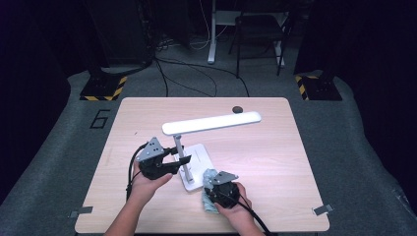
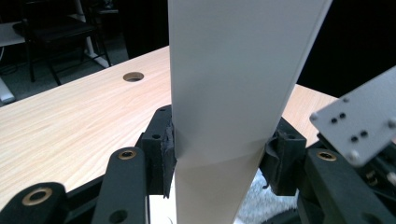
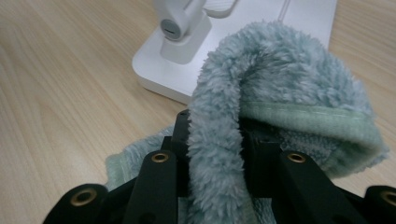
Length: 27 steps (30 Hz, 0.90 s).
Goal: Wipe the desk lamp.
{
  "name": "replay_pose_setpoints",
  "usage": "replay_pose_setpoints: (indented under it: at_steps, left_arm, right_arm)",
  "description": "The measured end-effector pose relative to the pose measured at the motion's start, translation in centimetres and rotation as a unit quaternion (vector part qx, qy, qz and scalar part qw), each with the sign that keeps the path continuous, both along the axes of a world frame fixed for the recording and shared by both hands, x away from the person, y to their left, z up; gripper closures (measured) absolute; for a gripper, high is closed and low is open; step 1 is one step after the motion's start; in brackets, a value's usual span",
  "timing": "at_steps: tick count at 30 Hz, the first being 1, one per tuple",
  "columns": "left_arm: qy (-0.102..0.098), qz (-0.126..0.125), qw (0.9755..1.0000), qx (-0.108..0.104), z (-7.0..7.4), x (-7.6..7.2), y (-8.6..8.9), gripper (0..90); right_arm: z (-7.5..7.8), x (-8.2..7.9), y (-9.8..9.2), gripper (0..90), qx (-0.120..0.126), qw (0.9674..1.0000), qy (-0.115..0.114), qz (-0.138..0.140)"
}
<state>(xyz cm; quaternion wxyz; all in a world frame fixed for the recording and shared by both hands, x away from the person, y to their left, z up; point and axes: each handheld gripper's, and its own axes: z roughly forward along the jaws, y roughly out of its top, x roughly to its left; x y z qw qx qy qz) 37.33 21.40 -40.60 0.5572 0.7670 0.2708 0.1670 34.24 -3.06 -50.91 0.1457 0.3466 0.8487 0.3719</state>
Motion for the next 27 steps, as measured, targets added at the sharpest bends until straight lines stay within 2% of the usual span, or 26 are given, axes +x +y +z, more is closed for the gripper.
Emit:
replay_pose_setpoints:
  at_steps: [3, 4, 5, 9, 12, 15, 16, 18, 19, 21, 26, 27]
  left_arm:
    - [0.002, 0.001, 1.0, 0.002, 0.0, 0.0, 0.1, 52.5]
    - [0.005, -0.002, 1.0, 0.004, 0.1, 0.0, 0.2, 52.5]
    - [0.006, -0.002, 1.0, 0.005, 0.1, 0.0, 0.1, 52.5]
    - [0.007, -0.002, 1.0, 0.005, 0.1, 0.1, 0.1, 52.4]
    - [0.007, 0.001, 1.0, -0.003, 0.0, 0.1, 0.0, 52.3]
    - [0.006, 0.002, 1.0, -0.005, 0.0, 0.2, 0.0, 52.3]
    - [0.007, 0.004, 1.0, -0.005, 0.0, 0.2, 0.0, 52.1]
    - [0.014, 0.0, 0.9999, -0.007, -0.1, 0.3, 0.1, 52.0]
    - [0.012, 0.005, 0.9998, -0.014, -0.1, 0.3, 0.1, 52.0]
    - [0.013, 0.006, 0.9998, -0.014, -0.1, 0.4, 0.1, 51.9]
    - [0.016, 0.003, 0.9998, -0.014, -0.1, 0.4, 0.2, 51.8]
    - [0.017, 0.002, 0.9997, -0.015, -0.1, 0.4, 0.2, 51.8]
  right_arm:
    - [0.0, 0.0, 0.7, 69.9, 0.003, 1.0, -0.002, 0.007]
    - [0.0, -0.1, 1.0, 70.1, 0.011, 0.9999, 0.009, 0.006]
    - [0.0, -0.1, 1.1, 70.1, 0.008, 0.9999, 0.002, 0.013]
    - [-0.1, -0.4, 1.8, 70.5, 0.017, 0.9996, 0.008, 0.021]
    - [-0.1, -0.4, 2.2, 70.6, 0.02, 0.9994, 0.004, 0.027]
    - [-0.1, -0.5, 2.7, 70.8, 0.029, 0.999, 0.011, 0.032]
    - [-0.2, -0.4, 3.0, 70.8, 0.026, 0.9985, 0.008, 0.047]
    - [-0.1, -0.5, 3.1, 70.7, 0.024, 0.9985, 0.012, 0.047]
    - [-0.1, -0.5, 3.4, 70.7, 0.035, 0.9984, 0.016, 0.042]
    - [-0.2, -0.5, 3.4, 70.6, 0.038, 0.9981, 0.014, 0.046]
    - [-0.3, -0.4, 3.3, 71.4, 0.033, 0.9979, 0.008, 0.056]
    - [-0.3, -0.5, 3.3, 72.2, 0.026, 0.9982, 0.001, 0.054]
